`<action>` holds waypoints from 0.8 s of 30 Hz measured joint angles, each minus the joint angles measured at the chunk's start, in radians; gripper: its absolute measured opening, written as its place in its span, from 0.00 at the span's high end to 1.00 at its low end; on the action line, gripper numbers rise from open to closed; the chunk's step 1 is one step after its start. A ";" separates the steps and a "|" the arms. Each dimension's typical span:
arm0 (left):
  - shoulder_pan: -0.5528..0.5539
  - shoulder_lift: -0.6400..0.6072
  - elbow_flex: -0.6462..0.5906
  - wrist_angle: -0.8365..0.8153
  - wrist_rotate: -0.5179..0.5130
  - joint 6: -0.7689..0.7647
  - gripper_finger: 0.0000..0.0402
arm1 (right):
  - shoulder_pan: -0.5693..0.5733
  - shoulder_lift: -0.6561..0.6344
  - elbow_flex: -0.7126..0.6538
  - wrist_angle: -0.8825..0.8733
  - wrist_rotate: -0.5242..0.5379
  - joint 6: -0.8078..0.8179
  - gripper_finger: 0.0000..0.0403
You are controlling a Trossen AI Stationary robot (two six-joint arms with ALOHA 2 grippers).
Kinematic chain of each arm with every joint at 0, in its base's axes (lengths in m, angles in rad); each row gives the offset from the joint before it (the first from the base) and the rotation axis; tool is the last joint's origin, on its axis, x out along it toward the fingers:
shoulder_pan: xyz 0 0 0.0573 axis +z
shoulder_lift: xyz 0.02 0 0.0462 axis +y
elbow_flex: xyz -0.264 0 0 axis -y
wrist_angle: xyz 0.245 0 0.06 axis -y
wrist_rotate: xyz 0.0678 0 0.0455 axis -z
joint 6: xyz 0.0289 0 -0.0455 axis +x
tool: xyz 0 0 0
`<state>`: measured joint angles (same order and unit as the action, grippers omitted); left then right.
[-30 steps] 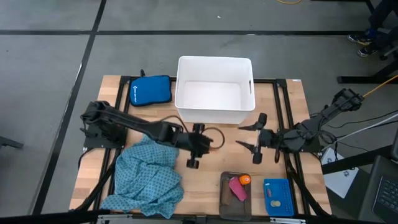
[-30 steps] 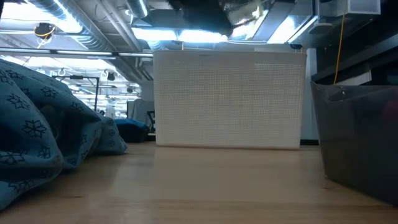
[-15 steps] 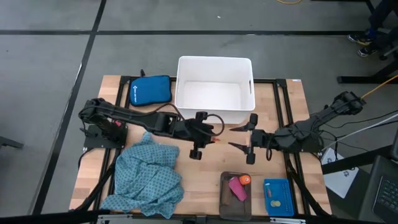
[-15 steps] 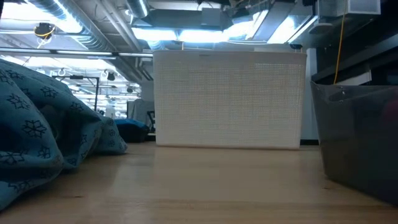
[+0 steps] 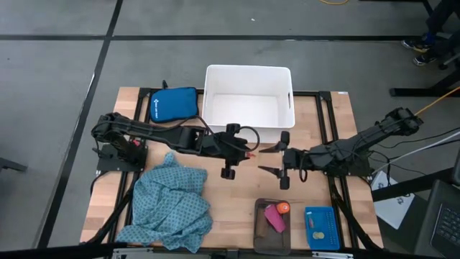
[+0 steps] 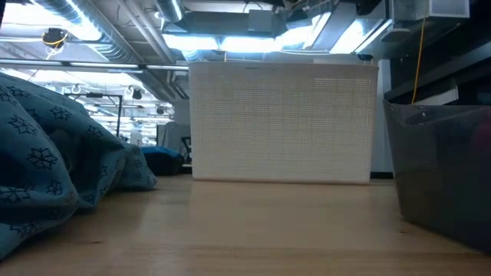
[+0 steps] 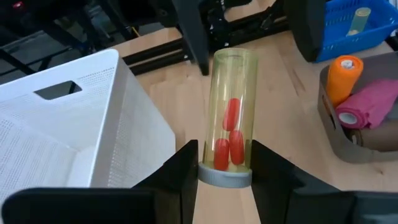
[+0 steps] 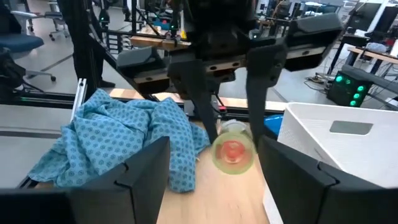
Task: Pick & place medical supplies in basket/bin
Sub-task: Put the yellow pill bottle into the blue bin
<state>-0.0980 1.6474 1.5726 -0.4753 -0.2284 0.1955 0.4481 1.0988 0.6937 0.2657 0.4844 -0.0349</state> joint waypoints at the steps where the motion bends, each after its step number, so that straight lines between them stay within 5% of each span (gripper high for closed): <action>1: 0.003 0.000 0.000 0.000 0.001 0.000 0.72 | -0.002 0.001 0.000 -0.001 -0.006 0.000 0.39; 12: -0.006 0.000 0.000 0.000 0.004 0.000 0.72 | -0.008 0.001 0.000 0.000 -0.005 0.000 0.41; 24: -0.014 0.000 0.000 0.000 0.007 -0.001 0.72 | -0.037 0.006 0.000 0.004 -0.063 0.027 0.66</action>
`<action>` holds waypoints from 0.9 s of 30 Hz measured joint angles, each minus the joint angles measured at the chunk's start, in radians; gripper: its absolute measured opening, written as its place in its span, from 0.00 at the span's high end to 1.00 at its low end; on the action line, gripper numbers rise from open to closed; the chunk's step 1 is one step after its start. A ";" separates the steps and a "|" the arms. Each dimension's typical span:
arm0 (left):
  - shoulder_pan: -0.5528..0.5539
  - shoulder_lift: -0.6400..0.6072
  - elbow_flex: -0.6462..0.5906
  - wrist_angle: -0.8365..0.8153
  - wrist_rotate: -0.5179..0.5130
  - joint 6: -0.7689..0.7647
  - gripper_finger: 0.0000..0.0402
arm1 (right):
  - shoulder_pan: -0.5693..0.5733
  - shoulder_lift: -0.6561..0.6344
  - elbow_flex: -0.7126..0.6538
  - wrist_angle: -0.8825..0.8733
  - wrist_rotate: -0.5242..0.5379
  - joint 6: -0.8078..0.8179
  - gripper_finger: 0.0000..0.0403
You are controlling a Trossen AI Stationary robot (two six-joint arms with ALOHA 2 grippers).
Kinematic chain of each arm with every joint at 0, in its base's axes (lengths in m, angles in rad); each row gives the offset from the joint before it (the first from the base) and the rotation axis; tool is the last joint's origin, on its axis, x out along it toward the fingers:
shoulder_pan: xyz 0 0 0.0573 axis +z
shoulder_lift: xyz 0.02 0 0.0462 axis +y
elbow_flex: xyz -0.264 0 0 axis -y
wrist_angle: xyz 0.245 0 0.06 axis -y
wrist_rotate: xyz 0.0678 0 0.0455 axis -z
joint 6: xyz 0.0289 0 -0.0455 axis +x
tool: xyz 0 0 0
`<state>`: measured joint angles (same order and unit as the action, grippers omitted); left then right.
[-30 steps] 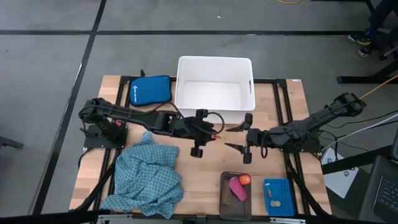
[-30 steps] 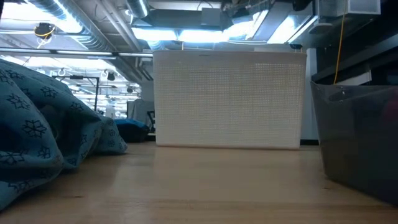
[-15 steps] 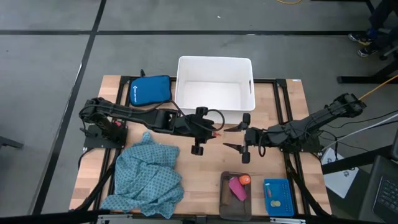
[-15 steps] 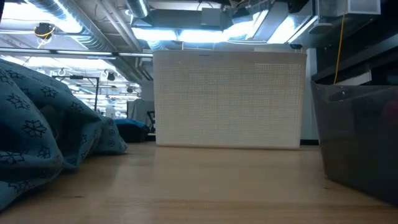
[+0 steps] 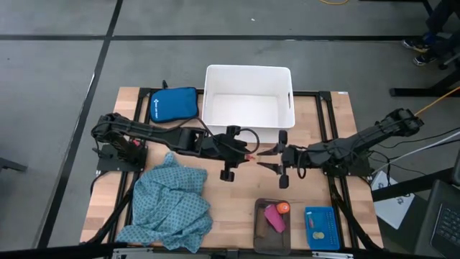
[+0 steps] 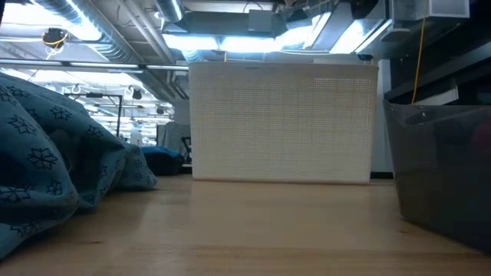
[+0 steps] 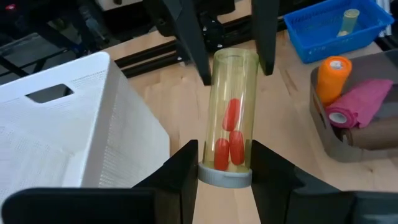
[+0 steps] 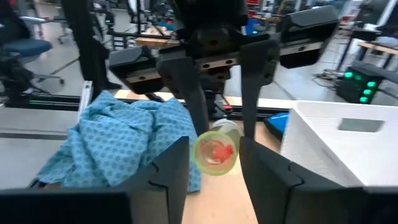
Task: Pick & place medical supplies in basket/bin
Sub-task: Put the yellow pill bottle into the blue bin
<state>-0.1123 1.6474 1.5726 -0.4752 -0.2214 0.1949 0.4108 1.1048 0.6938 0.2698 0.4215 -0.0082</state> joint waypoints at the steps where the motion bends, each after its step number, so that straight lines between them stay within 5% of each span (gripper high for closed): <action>1: 0.000 0.000 0.000 -0.002 0.001 0.001 0.72 | -0.003 0.004 0.000 -0.001 -0.014 0.000 0.66; 27: -0.008 0.000 -0.002 -0.014 -0.001 0.010 0.69 | -0.038 0.024 0.000 0.000 -0.010 0.001 0.71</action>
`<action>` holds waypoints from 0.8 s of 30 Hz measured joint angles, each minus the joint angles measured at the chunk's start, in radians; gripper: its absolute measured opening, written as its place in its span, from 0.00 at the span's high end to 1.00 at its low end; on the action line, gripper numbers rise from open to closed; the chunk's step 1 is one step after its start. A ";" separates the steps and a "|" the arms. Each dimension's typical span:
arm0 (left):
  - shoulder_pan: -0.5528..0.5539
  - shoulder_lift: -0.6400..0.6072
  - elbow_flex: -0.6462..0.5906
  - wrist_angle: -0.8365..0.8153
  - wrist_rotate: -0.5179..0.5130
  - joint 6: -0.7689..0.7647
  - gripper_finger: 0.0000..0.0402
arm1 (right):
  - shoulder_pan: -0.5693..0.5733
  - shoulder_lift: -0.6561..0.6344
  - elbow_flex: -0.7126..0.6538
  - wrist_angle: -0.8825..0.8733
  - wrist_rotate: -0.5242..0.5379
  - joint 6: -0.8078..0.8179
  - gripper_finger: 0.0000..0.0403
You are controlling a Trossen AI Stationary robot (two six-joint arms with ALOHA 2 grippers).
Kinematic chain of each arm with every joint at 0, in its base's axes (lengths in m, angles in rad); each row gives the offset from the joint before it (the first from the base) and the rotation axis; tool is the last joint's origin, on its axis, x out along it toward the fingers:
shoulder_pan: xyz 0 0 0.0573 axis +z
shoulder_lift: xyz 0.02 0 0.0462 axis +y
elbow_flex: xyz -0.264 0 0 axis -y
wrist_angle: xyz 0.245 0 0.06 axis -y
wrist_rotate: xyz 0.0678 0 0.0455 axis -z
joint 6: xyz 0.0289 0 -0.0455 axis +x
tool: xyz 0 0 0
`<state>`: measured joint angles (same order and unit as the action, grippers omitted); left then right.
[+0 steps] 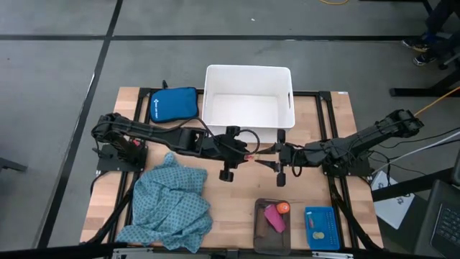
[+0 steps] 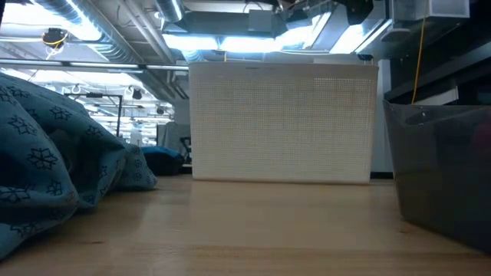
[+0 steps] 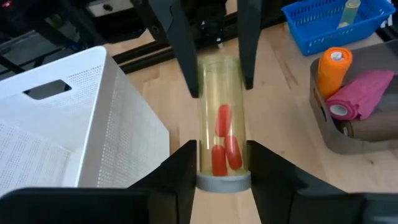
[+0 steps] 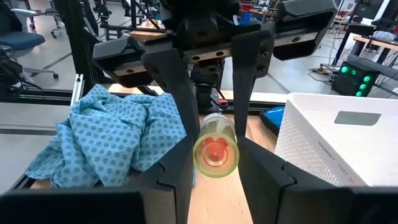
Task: Pick & place medical supplies in basket/bin
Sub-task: Put the yellow pill bottle into the blue bin
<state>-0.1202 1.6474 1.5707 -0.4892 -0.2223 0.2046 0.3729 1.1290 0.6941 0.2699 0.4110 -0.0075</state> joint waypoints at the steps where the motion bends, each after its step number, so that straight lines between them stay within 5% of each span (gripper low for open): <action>1: -0.004 0.000 0.000 0.002 0.000 0.002 0.67 | 0.000 0.000 0.000 0.000 0.000 0.000 0.71; 16: -0.144 0.000 0.002 -0.203 -0.264 -0.107 0.54 | 0.003 -0.002 0.000 0.008 -0.010 -0.004 0.71; 24: -0.228 0.000 0.002 -0.300 -0.342 -0.235 0.54 | 0.018 -0.002 0.000 0.029 -0.192 0.046 0.73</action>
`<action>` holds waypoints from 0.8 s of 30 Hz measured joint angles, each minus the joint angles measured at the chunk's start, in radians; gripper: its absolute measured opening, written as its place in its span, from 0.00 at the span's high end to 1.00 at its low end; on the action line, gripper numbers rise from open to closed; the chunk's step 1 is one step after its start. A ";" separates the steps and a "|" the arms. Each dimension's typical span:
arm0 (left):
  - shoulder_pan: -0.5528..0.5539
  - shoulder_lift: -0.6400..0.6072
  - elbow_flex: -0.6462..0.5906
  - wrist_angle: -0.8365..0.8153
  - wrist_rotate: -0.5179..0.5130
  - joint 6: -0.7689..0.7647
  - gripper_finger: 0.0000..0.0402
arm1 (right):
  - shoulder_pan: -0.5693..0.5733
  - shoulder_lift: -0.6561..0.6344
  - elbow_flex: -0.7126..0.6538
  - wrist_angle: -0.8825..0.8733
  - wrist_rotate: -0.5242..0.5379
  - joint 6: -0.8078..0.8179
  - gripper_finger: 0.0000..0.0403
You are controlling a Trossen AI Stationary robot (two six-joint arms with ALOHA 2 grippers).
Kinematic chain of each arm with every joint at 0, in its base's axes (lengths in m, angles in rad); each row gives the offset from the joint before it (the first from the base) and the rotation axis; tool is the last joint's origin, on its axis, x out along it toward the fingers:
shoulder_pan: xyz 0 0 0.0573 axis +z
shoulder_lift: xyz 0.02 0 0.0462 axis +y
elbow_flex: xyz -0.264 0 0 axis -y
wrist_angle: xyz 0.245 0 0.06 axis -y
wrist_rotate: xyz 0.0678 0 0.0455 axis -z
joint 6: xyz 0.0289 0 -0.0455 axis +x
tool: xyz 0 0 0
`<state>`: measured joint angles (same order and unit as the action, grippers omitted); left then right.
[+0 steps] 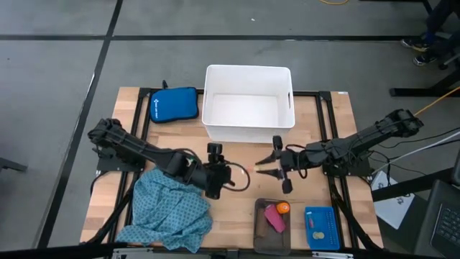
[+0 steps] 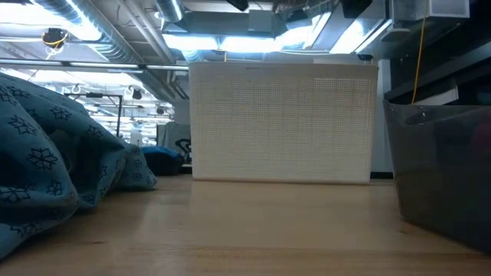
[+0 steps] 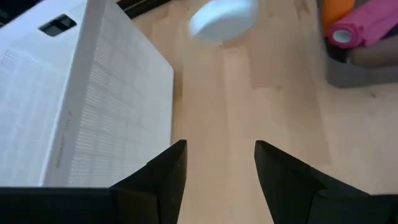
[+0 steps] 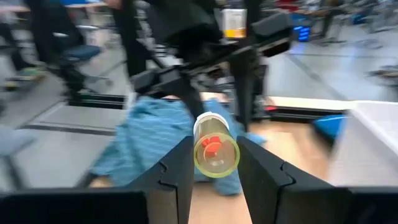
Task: Pick & place medical supplies in basket/bin
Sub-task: Put the yellow pill bottle into the blue bin
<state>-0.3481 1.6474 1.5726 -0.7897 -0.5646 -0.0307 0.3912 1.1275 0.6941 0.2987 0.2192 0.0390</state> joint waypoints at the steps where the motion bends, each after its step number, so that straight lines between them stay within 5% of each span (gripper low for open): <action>1: -0.009 0.000 0.000 -0.004 -0.005 -0.018 0.54 | 0.006 0.000 0.000 0.000 -0.029 0.009 0.73; 9: -0.081 0.003 -0.013 0.010 -0.036 -0.116 0.54 | 0.071 0.003 0.000 -0.027 -0.325 0.215 0.73; 24: -0.207 0.012 -0.013 0.008 -0.072 -0.248 0.54 | 0.404 0.200 0.000 -0.031 -0.369 1.026 0.73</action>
<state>-0.5556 1.6596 1.5600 -0.7818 -0.6362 -0.2782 0.7956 1.3278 0.6941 0.2678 -0.1502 1.0645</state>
